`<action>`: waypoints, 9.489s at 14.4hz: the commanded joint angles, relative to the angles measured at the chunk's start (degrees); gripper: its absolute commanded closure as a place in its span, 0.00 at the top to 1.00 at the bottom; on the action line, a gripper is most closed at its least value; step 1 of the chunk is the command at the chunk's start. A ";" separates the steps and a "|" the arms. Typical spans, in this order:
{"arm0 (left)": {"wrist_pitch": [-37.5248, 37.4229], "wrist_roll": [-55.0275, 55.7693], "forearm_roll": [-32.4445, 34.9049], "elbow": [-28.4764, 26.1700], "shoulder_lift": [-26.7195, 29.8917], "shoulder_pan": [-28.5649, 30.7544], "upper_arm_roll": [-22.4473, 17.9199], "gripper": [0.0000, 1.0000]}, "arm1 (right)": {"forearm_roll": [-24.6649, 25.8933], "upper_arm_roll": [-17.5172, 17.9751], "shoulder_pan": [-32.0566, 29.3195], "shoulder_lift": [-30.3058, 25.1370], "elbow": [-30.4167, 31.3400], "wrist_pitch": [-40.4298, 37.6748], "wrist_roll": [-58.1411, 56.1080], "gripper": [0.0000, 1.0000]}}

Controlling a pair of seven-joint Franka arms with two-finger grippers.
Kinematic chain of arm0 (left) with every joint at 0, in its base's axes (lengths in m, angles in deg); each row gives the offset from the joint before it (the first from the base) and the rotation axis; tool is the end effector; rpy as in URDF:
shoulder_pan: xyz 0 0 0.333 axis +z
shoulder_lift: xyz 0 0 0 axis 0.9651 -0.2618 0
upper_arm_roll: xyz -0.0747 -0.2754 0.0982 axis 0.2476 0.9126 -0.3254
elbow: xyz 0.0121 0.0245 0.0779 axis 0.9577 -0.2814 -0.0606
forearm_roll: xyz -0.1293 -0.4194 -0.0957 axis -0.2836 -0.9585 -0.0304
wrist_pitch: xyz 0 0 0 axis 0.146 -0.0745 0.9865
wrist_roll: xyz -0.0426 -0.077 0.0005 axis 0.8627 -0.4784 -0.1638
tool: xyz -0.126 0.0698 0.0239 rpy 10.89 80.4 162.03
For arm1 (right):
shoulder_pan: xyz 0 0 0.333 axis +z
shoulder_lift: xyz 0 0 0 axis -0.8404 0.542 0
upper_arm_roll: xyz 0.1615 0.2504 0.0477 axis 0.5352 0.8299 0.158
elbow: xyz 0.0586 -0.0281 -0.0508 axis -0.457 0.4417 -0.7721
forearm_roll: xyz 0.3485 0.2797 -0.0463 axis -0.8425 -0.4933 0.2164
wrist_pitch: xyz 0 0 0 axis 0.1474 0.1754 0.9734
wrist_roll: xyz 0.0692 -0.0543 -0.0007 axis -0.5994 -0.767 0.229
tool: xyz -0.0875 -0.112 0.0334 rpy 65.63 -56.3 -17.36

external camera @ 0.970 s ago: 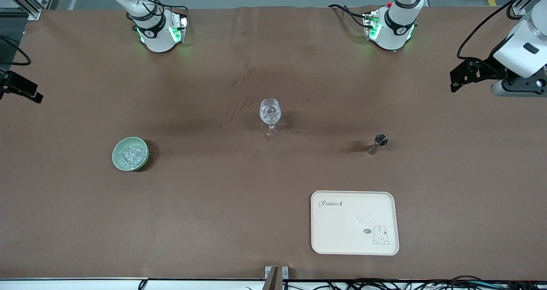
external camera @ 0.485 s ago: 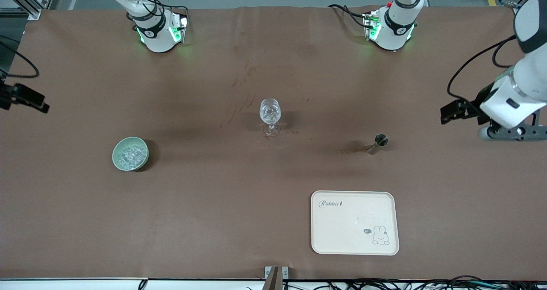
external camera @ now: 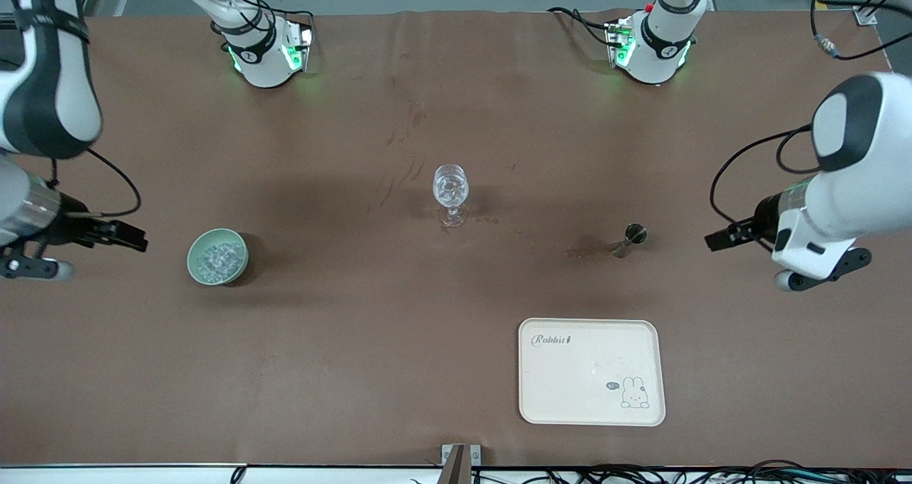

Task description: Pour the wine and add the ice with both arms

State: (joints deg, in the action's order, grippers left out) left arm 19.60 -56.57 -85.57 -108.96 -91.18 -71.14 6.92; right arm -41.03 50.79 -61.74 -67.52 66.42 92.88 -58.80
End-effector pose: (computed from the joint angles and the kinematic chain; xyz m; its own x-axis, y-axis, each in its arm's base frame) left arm 0.6797 -0.0756 0.3704 0.8807 0.4252 -0.2085 0.4291 -0.9028 -0.0286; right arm 0.6716 -0.0627 0.3562 0.9960 -0.0892 -0.0022 -0.0891 -0.9958 0.0205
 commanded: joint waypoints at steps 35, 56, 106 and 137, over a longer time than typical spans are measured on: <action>-0.28 6.14 -45.47 -6.29 -28.79 13.64 1.01 0.53 | 0.12 0.73 1.57 9.90 20.21 29.28 3.31 0.51; -0.28 4.03 -47.14 -7.52 -28.88 13.55 1.45 0.29 | 0.12 0.91 1.57 7.45 10.03 12.16 3.75 0.01; 18.79 86.81 -4.78 -4.71 -5.94 -28.28 11.12 0.01 | -2.34 -0.50 -1.16 -14.80 -13.36 -27.85 0.23 0.01; 15.63 36.49 -60.74 11.64 -29.83 5.45 9.72 0.01 | -1.83 33.34 6.12 -2.69 -13.36 -15.47 52.84 0.00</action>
State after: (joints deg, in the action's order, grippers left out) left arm 35.44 -14.81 -141.75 -99.81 -117.32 -66.38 16.92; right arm -45.07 82.23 -57.39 -74.26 53.74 74.78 -12.44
